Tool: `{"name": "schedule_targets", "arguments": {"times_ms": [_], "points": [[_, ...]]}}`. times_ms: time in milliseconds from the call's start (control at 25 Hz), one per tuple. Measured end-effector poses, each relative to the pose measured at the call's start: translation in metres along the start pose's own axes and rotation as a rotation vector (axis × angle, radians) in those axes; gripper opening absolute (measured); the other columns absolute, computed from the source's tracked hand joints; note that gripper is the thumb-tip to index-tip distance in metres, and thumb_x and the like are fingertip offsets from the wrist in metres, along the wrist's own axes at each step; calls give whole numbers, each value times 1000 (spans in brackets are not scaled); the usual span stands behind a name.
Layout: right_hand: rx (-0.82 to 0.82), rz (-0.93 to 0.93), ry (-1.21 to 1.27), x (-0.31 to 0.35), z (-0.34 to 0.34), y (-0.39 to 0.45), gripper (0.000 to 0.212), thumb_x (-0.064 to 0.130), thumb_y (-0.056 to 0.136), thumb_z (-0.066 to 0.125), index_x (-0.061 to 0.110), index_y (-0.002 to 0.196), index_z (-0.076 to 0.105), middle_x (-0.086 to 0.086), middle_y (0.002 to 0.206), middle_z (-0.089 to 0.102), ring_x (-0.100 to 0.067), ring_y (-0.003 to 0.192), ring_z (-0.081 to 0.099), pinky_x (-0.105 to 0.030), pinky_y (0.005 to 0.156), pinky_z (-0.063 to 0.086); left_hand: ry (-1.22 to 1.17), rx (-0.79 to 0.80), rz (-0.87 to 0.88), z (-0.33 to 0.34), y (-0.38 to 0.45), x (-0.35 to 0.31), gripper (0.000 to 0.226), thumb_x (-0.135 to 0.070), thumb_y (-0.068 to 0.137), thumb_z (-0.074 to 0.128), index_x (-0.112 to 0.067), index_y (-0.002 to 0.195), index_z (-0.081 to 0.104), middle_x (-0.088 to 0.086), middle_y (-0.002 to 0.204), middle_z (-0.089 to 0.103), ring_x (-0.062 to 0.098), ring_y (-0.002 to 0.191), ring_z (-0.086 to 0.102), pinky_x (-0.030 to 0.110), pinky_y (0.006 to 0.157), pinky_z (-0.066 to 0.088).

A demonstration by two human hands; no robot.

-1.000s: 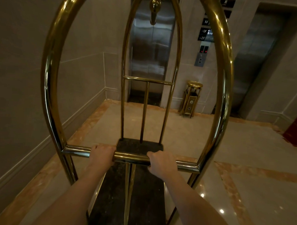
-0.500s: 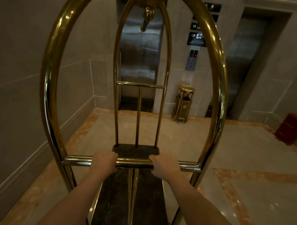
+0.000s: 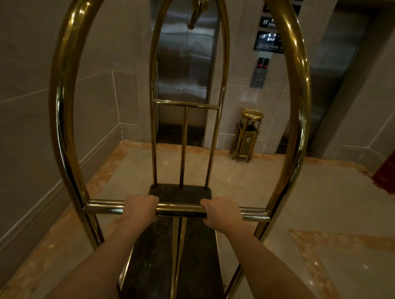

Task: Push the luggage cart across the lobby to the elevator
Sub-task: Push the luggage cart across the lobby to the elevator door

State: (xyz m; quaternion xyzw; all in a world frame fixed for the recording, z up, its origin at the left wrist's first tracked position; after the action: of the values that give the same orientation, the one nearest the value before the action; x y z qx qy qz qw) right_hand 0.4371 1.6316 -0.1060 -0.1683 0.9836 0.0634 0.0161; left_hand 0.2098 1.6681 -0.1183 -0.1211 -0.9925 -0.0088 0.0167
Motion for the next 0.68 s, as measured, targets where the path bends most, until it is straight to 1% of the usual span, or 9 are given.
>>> {"name": "schedule_targets", "arguments": {"times_ms": [120, 160, 240, 360, 520, 680], "points": [[11, 9, -10, -20, 7, 36, 18, 36, 88, 63, 26, 100, 56, 5, 74, 55, -17, 66, 56, -33, 62, 49, 7, -15, -21, 1, 39, 2, 18, -30, 83, 65, -28, 101, 60, -5, 95, 66, 17, 89, 62, 35, 85, 46], [9, 2, -11, -26, 9, 48, 18, 36, 88, 63, 25, 101, 56, 4, 75, 57, -18, 67, 58, -33, 63, 50, 6, -15, -29, 2, 52, 2, 19, -30, 83, 65, -28, 101, 60, -5, 94, 66, 16, 89, 62, 35, 86, 47], [-4, -6, -3, -38, 12, 69, 18, 35, 88, 63, 25, 101, 56, 3, 76, 59, -18, 67, 58, -32, 62, 49, 5, -27, -41, 3, 77, 4, 20, -31, 82, 66, -29, 101, 60, -6, 93, 65, 15, 88, 61, 36, 88, 47], [-30, -1, 14, -56, 17, 100, 16, 33, 88, 64, 26, 101, 56, 6, 72, 55, -15, 63, 53, -30, 59, 44, 4, -34, -51, 4, 112, 6, 19, -30, 82, 66, -30, 100, 59, -7, 93, 64, 14, 88, 60, 36, 91, 44], [-49, -18, 28, -80, 26, 144, 17, 33, 88, 63, 25, 102, 57, 3, 76, 62, -18, 66, 59, -33, 62, 52, 26, -45, -70, 2, 160, 9, 19, -33, 82, 65, -32, 99, 59, -8, 92, 64, 14, 89, 60, 35, 90, 42], [-64, -25, 32, -103, 34, 187, 17, 33, 88, 64, 25, 101, 57, 3, 76, 62, -17, 66, 59, -33, 62, 52, 12, -19, -87, 1, 207, 14, 18, -32, 82, 65, -32, 99, 59, -8, 92, 64, 15, 90, 59, 36, 91, 41]]}}
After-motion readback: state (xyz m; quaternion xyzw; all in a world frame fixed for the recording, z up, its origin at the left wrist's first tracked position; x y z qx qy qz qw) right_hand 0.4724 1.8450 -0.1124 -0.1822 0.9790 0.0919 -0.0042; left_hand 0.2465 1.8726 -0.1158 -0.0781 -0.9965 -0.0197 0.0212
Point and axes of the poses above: each hand's wrist, its own y-axis towards the middle knuckle, its own z-axis out of the palm, x = y × z, the point moved 2 cm from there along y, towards the middle knuckle
